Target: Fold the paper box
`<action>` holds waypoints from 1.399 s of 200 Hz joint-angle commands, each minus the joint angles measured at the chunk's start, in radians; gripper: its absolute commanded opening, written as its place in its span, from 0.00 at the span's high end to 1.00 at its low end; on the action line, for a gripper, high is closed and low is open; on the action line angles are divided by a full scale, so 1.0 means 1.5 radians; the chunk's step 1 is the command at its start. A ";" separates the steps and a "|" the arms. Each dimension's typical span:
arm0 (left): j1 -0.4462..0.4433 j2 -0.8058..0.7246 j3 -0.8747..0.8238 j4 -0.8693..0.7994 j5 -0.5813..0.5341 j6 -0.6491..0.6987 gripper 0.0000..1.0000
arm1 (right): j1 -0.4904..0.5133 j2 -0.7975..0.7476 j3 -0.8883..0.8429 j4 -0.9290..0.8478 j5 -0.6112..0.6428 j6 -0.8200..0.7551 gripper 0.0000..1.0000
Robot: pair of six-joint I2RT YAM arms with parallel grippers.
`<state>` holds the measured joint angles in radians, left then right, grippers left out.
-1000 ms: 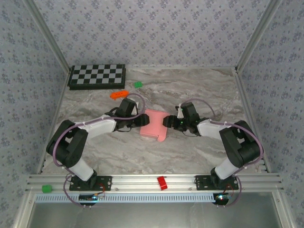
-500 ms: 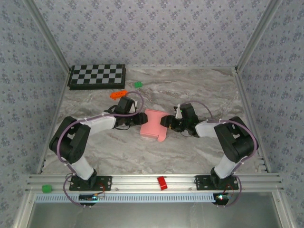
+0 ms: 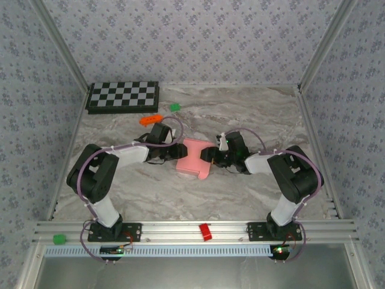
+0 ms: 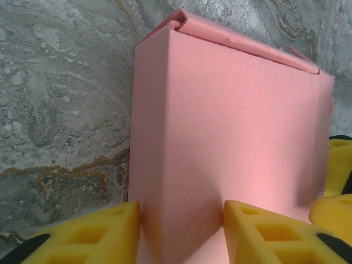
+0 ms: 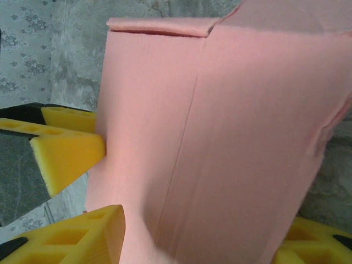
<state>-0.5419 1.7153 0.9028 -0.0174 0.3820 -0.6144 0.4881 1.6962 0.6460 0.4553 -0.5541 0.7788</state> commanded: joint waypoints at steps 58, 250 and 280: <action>0.002 0.029 0.008 0.072 0.065 -0.020 0.57 | 0.015 -0.063 0.025 -0.004 0.008 -0.033 0.44; 0.003 0.055 -0.016 0.206 0.105 -0.104 0.48 | 0.018 -0.093 0.113 -0.095 0.012 -0.074 0.44; 0.007 0.048 -0.032 0.228 0.091 -0.118 0.46 | 0.020 -0.074 0.132 -0.105 0.010 -0.078 0.44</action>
<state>-0.5209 1.7882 0.8803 0.2737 0.4744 -0.7727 0.5011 1.5574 0.7956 0.2989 -0.5091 0.6868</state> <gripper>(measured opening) 0.531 0.559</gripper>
